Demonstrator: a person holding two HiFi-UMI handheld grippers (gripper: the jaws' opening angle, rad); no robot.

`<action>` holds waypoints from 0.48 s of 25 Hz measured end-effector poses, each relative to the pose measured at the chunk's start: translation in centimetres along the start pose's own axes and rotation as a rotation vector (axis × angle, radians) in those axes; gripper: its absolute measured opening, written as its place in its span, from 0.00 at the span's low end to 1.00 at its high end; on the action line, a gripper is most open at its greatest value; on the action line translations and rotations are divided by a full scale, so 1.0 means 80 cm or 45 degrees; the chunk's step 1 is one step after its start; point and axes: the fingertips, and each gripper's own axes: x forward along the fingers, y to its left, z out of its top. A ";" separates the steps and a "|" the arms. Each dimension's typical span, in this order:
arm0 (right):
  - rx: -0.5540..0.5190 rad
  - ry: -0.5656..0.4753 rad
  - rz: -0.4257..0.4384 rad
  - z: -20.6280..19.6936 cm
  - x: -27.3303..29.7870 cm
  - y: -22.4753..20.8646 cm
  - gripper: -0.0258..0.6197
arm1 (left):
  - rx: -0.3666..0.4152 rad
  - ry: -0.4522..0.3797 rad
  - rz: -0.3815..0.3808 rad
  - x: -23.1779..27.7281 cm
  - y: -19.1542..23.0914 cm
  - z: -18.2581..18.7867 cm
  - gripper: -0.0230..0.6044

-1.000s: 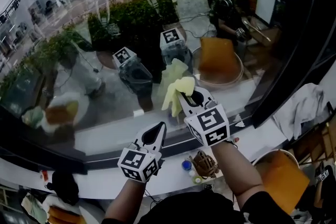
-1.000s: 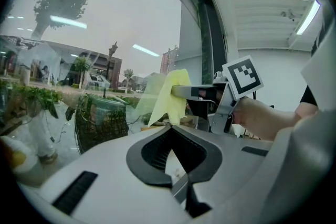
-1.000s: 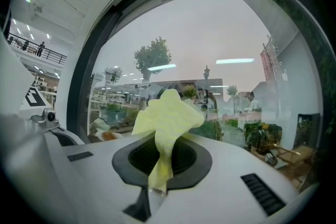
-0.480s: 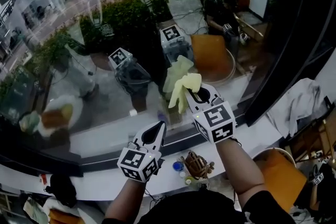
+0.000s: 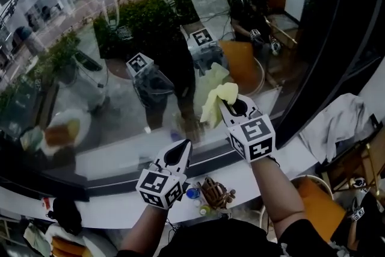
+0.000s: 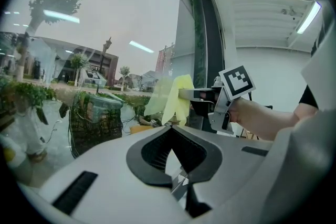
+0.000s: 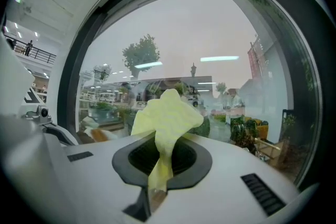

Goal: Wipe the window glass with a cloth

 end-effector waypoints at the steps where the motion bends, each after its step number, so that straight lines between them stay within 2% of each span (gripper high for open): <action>1: 0.002 0.001 0.000 -0.002 -0.002 -0.007 0.11 | 0.000 0.003 0.002 0.004 -0.003 0.000 0.05; 12: 0.014 0.017 -0.035 -0.019 -0.020 -0.064 0.11 | -0.004 0.013 0.005 0.036 -0.026 -0.001 0.05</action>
